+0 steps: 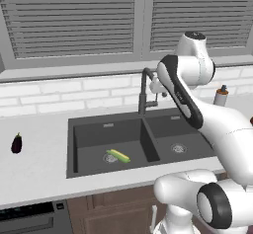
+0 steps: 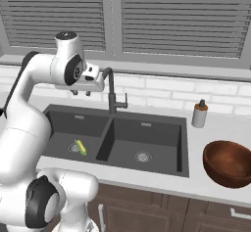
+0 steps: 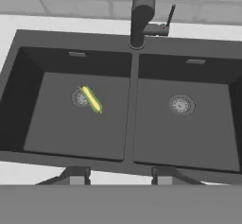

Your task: Pick the corn from the sink and place it in the bowl. Then pick the bowl and place it in the microwave. Then close the microwave door and press the start button.

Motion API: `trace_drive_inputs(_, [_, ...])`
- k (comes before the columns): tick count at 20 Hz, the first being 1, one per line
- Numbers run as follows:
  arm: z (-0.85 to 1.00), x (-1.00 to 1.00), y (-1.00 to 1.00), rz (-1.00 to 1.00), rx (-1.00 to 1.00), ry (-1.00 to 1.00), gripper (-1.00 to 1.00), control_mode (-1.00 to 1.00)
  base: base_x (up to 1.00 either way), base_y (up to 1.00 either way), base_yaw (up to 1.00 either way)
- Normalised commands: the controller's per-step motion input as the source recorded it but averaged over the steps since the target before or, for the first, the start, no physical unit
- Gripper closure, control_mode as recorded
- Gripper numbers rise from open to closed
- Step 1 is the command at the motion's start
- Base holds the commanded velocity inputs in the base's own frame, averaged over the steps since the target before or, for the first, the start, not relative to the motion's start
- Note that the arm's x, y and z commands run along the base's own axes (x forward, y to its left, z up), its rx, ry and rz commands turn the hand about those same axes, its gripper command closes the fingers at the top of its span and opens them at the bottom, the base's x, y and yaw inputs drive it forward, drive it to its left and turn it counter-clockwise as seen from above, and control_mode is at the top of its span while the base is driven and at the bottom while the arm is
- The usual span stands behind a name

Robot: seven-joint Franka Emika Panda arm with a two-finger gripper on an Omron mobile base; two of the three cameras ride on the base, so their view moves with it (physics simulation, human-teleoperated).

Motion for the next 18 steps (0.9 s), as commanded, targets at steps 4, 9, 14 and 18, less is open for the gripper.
trace_drive_inputs(4, [0.00, -0.41, 0.08, 0.00, 0.00, -0.06, -1.00, -1.00, 0.00, 0.00, 0.00])
trace_drive_inputs(9, [-0.21, -0.10, 0.89, 0.00, -0.04, 0.11, -1.00, -1.00, 0.00, 0.00, 0.00])
trace_drive_inputs(14, [-0.65, 0.20, 0.95, 0.01, 0.00, 0.12, -1.00, -1.00, 0.00, 0.00, 0.00])
trace_drive_inputs(18, [-0.70, 0.10, 0.29, 0.02, 0.01, 0.16, -1.00, -1.00, 0.00, 0.00, 0.00])
